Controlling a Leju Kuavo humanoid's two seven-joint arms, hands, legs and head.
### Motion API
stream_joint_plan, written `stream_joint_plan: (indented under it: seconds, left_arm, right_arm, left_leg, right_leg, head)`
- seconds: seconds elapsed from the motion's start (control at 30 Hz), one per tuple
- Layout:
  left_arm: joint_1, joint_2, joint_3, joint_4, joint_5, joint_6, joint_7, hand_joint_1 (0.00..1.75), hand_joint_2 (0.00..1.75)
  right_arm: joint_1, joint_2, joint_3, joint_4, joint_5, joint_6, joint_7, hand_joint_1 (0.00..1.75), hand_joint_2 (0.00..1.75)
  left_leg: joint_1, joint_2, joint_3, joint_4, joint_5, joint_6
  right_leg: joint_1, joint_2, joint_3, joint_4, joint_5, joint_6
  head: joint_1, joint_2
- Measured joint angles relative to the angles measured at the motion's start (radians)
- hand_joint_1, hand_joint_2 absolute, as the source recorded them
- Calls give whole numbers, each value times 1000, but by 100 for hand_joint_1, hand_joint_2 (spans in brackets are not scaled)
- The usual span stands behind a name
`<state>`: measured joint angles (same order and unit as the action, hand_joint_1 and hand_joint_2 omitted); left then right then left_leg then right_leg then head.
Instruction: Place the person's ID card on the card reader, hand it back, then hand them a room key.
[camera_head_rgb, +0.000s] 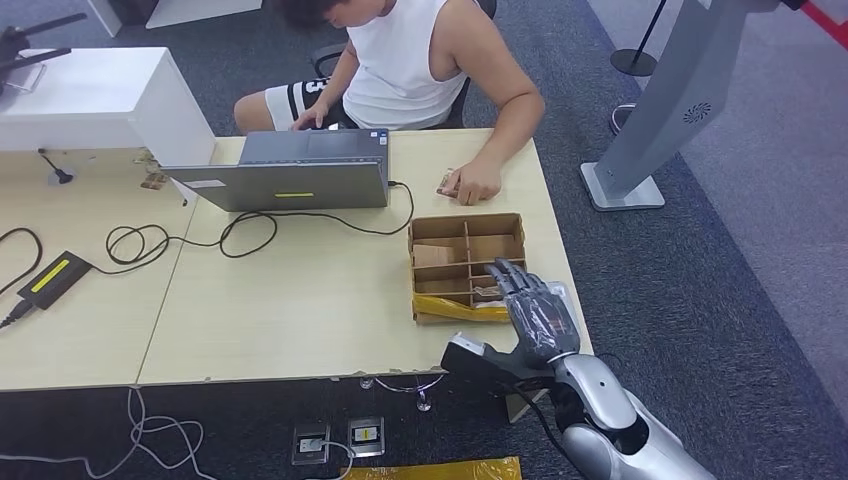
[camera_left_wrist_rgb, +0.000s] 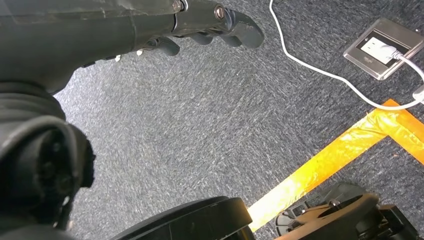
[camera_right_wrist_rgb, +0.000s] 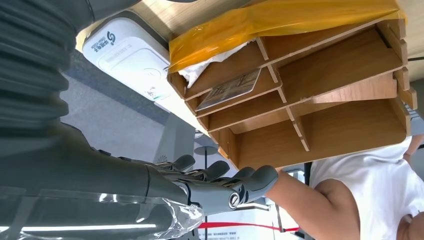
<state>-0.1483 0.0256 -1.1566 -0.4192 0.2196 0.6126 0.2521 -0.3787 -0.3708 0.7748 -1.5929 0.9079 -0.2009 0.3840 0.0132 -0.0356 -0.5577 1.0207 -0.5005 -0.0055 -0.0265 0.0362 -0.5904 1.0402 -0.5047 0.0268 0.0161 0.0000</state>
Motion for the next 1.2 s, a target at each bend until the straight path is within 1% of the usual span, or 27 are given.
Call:
stream_joint_plan:
  seconds: [0.33,0.53,0.63,0.8,1.0,1.2]
  left_arm:
    - [-2,0,0,0,-1,-4,0,0,0]
    - [-3,0,0,-2,-18,-6,5,0,0]
    - [-4,0,0,-2,-24,-12,12,0,0]
    - [-5,1,0,-2,-35,-25,19,0,0]
    - [-12,0,0,-5,-51,-30,23,0,0]
    - [-12,0,0,-5,-56,-30,24,0,0]
  right_arm:
    - [-6,0,0,22,3,5,0,0,175]
    - [-22,0,2,38,26,51,14,0,175]
    - [-29,0,3,44,37,60,21,0,175]
    - [-34,3,3,55,45,56,24,0,175]
    - [-70,24,14,89,61,41,10,0,175]
    - [-82,42,27,115,61,24,5,0,175]
  left_leg:
    - [0,0,0,0,0,0]
    - [0,0,0,0,0,0]
    - [0,0,0,0,0,0]
    - [0,0,0,0,0,0]
    - [0,0,0,0,0,0]
    - [0,0,0,0,0,0]
  right_leg:
    - [0,0,0,0,0,0]
    - [0,0,0,0,0,0]
    - [0,0,0,0,0,0]
    - [0,0,0,0,0,0]
    - [0,0,0,0,0,0]
    - [0,0,0,0,0,0]
  head:
    - [0,0]
    - [0,0]
    - [0,0]
    - [0,0]
    - [0,0]
    - [0,0]
